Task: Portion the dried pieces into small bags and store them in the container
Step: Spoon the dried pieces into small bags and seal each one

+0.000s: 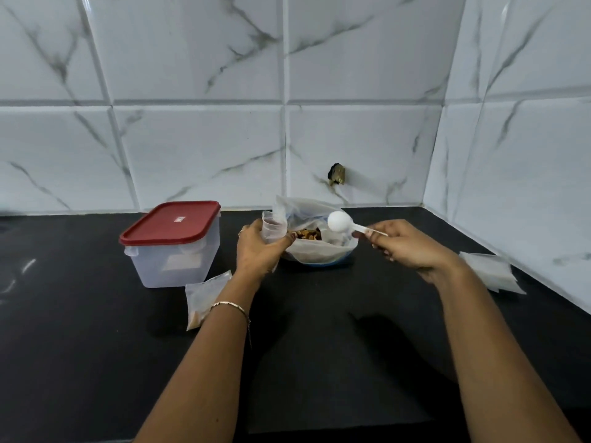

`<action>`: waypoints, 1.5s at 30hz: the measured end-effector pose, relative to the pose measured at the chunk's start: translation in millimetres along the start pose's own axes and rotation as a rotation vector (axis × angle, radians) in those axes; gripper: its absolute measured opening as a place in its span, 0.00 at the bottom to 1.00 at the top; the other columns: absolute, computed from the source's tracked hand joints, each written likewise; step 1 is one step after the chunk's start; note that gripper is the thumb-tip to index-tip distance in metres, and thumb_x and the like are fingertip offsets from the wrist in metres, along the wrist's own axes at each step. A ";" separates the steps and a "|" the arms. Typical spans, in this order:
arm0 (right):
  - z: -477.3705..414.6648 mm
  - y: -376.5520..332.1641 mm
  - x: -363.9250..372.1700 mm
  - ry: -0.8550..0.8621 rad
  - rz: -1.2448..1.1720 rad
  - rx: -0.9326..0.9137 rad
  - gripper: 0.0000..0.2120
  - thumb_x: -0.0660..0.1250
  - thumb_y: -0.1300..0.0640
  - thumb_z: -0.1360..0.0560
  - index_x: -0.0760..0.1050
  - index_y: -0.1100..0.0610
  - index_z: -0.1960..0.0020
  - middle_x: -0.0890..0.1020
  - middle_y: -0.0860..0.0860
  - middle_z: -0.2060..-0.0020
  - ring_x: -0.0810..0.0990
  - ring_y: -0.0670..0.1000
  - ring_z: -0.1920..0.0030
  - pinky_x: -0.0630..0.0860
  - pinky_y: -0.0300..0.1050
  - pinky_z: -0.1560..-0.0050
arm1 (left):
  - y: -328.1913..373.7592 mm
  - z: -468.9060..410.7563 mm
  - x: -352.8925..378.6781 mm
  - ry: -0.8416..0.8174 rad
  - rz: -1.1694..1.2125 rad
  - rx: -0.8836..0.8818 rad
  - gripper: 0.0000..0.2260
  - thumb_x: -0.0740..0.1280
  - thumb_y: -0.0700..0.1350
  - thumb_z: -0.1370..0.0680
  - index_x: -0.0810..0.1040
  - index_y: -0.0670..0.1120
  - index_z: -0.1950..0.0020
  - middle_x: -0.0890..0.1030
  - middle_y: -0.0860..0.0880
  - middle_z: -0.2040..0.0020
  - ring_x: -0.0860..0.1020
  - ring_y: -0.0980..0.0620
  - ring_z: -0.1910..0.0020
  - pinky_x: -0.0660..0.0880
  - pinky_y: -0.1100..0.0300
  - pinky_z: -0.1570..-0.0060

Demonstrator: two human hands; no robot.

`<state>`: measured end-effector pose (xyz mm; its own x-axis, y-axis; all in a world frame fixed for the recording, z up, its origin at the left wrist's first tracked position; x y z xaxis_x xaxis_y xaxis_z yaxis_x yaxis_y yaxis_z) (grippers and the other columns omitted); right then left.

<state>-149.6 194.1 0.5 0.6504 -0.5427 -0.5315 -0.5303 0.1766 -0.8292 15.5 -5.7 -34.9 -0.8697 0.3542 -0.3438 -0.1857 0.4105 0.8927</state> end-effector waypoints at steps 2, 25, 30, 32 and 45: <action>-17.2 -10.2 6.7 -0.023 -0.043 -0.004 0.11 0.57 0.55 0.17 0.79 0.53 0.46 0.69 0.48 0.69 0.66 0.46 0.67 0.65 0.39 0.64 | -0.9 -1.7 3.0 -0.008 0.006 -0.010 0.32 0.77 0.57 0.35 0.75 0.46 0.35 0.75 0.45 0.37 0.76 0.46 0.39 0.75 0.46 0.38; -83.1 11.9 61.7 0.275 0.537 -0.174 0.13 0.64 0.65 0.23 0.83 0.53 0.45 0.84 0.51 0.47 0.82 0.52 0.48 0.78 0.46 0.46 | -17.8 -3.3 11.3 -0.096 -0.061 -0.156 0.23 0.77 0.41 0.34 0.77 0.49 0.40 0.82 0.50 0.47 0.79 0.50 0.48 0.78 0.51 0.44; -82.9 12.8 59.3 0.227 0.435 -0.126 0.12 0.65 0.64 0.24 0.84 0.53 0.47 0.84 0.49 0.46 0.81 0.50 0.46 0.74 0.37 0.45 | -17.3 -3.3 12.6 -0.142 -0.085 -0.137 0.25 0.76 0.40 0.34 0.76 0.48 0.37 0.81 0.49 0.47 0.79 0.51 0.49 0.78 0.53 0.45; -79.9 9.8 61.2 0.258 0.492 -0.160 0.12 0.65 0.63 0.24 0.83 0.53 0.45 0.83 0.51 0.46 0.81 0.51 0.47 0.77 0.44 0.43 | -17.6 -3.7 13.0 -0.145 -0.088 -0.140 0.29 0.76 0.40 0.34 0.74 0.48 0.33 0.81 0.49 0.44 0.79 0.50 0.47 0.77 0.53 0.44; -86.2 8.4 73.1 0.171 0.624 -0.224 0.17 0.62 0.67 0.23 0.82 0.52 0.42 0.82 0.50 0.44 0.80 0.51 0.46 0.77 0.44 0.46 | -16.9 -3.8 12.4 -0.167 -0.136 -0.137 0.35 0.77 0.41 0.33 0.70 0.46 0.28 0.78 0.46 0.37 0.77 0.48 0.40 0.75 0.52 0.38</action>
<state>-153.4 85.2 -30.4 0.1006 -0.5199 -0.8483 -0.8899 0.3343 -0.3104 6.1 -11.5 -53.2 -0.7469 0.4425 -0.4963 -0.3654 0.3504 0.8624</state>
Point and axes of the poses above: each hand's wrist, its own z-axis away from the middle knuckle, its own x-axis out of the palm, y = z × x, the point moved 4 cm from there along -z, towards the middle knuckle
